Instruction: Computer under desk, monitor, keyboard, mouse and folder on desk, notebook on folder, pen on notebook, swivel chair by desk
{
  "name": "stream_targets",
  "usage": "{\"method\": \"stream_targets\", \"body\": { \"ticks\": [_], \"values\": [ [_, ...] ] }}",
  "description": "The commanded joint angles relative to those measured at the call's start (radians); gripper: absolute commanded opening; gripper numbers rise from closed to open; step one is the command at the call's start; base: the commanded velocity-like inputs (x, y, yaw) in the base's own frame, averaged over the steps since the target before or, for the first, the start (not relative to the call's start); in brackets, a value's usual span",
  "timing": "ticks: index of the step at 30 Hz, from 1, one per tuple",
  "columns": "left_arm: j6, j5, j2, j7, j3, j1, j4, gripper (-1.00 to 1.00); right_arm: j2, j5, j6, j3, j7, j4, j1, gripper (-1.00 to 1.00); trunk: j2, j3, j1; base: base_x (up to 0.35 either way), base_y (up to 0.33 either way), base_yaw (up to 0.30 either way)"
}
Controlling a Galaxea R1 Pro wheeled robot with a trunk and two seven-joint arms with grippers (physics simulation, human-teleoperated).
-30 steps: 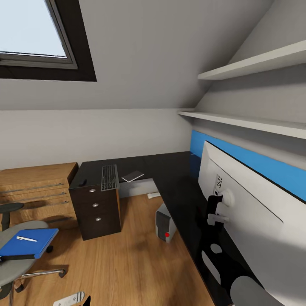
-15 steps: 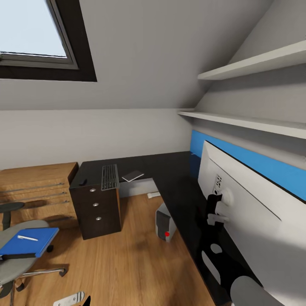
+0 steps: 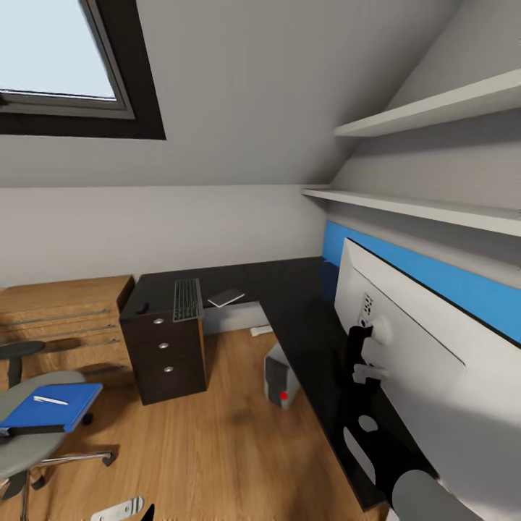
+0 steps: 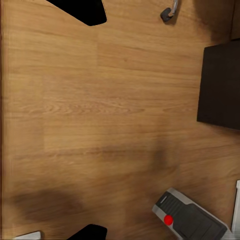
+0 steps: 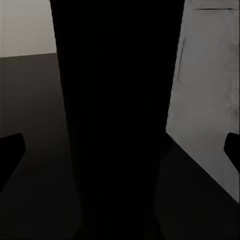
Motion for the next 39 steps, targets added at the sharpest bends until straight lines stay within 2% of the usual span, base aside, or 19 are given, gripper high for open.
{"method": "stream_targets", "body": {
  "ticks": [1, 15, 22, 33, 39],
  "values": [
    [0.006, 0.010, -0.001, 0.002, 0.001, 0.000, -0.002, 1.00, -0.001, -0.010, -0.004, 0.009, -0.006, 0.000, -0.001, 1.00, -0.001, -0.001, 0.000, -0.245, -0.068, 0.000],
    [0.006, 0.010, -0.001, 0.002, 0.001, 0.000, -0.002, 1.00, -0.001, -0.010, -0.004, 0.009, -0.006, 0.000, -0.001, 1.00, -0.001, -0.001, 0.000, -0.265, -0.074, 0.000],
    [0.006, 0.010, 0.000, 0.005, 0.002, 0.000, 0.000, 1.00, -0.001, -0.009, -0.005, 0.009, -0.006, 0.002, -0.001, 1.00, -0.001, -0.001, 0.000, -0.237, -0.208, 0.000],
    [0.006, 0.010, 0.004, 0.007, 0.009, 0.000, 0.043, 1.00, -0.001, -0.007, -0.006, 0.009, -0.006, 0.002, -0.001, 1.00, -0.001, -0.001, 0.000, 0.009, -0.333, 0.000],
    [0.007, 0.010, 0.003, 0.006, 0.031, 0.000, 0.049, 1.00, -0.001, -0.007, -0.007, 0.009, -0.006, 0.003, -0.001, 1.00, -0.001, -0.001, 0.000, 0.149, -0.314, 0.000]
  ]
}}
